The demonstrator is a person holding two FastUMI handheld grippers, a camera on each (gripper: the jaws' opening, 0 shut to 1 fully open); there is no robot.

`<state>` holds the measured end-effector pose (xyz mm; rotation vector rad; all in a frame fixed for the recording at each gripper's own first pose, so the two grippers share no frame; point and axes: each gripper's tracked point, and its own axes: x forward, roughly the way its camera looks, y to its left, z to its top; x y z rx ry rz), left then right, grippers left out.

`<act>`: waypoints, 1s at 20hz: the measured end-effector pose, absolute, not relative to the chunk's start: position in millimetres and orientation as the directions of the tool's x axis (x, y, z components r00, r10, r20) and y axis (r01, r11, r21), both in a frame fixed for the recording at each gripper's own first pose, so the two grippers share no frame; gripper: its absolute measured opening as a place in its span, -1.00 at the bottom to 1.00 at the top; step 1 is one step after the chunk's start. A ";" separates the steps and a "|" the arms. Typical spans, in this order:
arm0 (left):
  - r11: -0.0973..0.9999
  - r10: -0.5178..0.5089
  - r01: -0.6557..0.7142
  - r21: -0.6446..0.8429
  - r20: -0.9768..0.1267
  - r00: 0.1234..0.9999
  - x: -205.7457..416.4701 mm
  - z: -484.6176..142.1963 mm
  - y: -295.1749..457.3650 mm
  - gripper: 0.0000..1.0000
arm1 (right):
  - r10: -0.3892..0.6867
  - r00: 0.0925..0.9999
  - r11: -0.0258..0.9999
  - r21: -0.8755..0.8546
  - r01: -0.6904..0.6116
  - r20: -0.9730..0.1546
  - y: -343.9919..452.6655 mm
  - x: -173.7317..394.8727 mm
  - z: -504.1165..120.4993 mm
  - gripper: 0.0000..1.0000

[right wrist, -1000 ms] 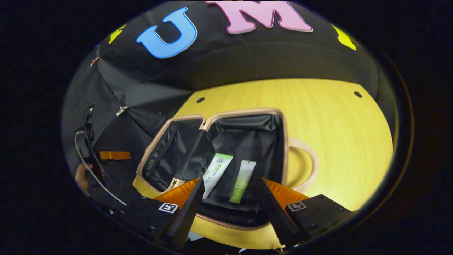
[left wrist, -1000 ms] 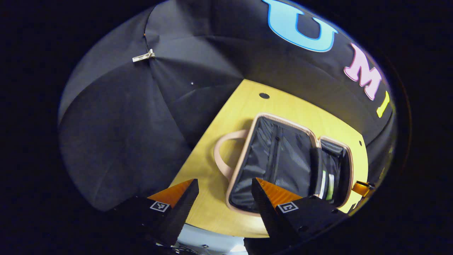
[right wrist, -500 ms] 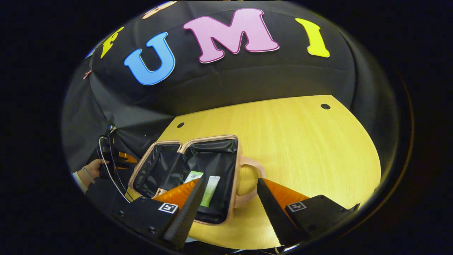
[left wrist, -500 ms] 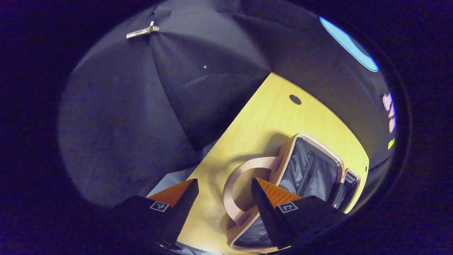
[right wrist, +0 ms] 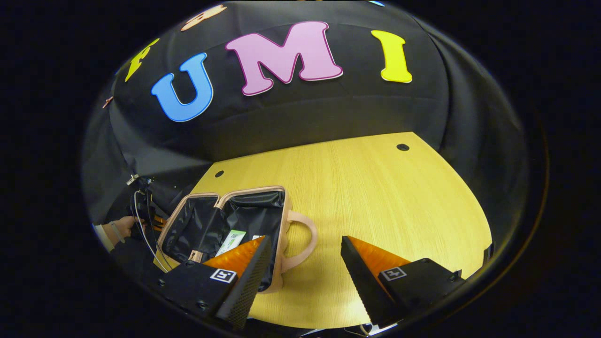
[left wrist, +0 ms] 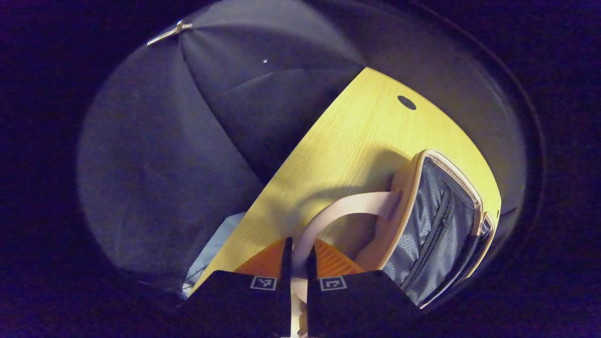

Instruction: First open the suitcase, pack the skin care products into it, and then close the suitcase.

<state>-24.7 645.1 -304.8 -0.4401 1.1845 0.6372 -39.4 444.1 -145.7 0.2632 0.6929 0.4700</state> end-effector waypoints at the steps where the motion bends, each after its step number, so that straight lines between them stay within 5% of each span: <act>1: 0.762 0.216 -0.648 -0.014 -0.937 0.275 -19.2 -291.3 639.5 -0.67 | 0.497 0.685 0.865 0.369 -0.341 -0.533 442.7 -37.0 -139.7 0.90; 12: 0.937 0.211 -0.346 -0.040 -0.726 0.654 41.8 -75.1 543.6 -0.87 | 0.475 0.830 0.880 0.128 -0.458 -0.292 423.7 2.8 -55.6 0.89; 16: 0.978 0.103 -0.192 -0.078 -0.622 0.776 64.9 -12.8 441.6 -0.88 | 0.457 0.868 0.889 0.101 -0.446 -0.192 407.8 8.4 -25.2 0.82; 20: 0.995 -0.042 -0.020 -0.094 -0.610 0.791 82.9 3.2 323.6 -0.88 | 0.470 0.863 0.882 0.119 -0.456 -0.182 388.9 6.9 -24.7 0.89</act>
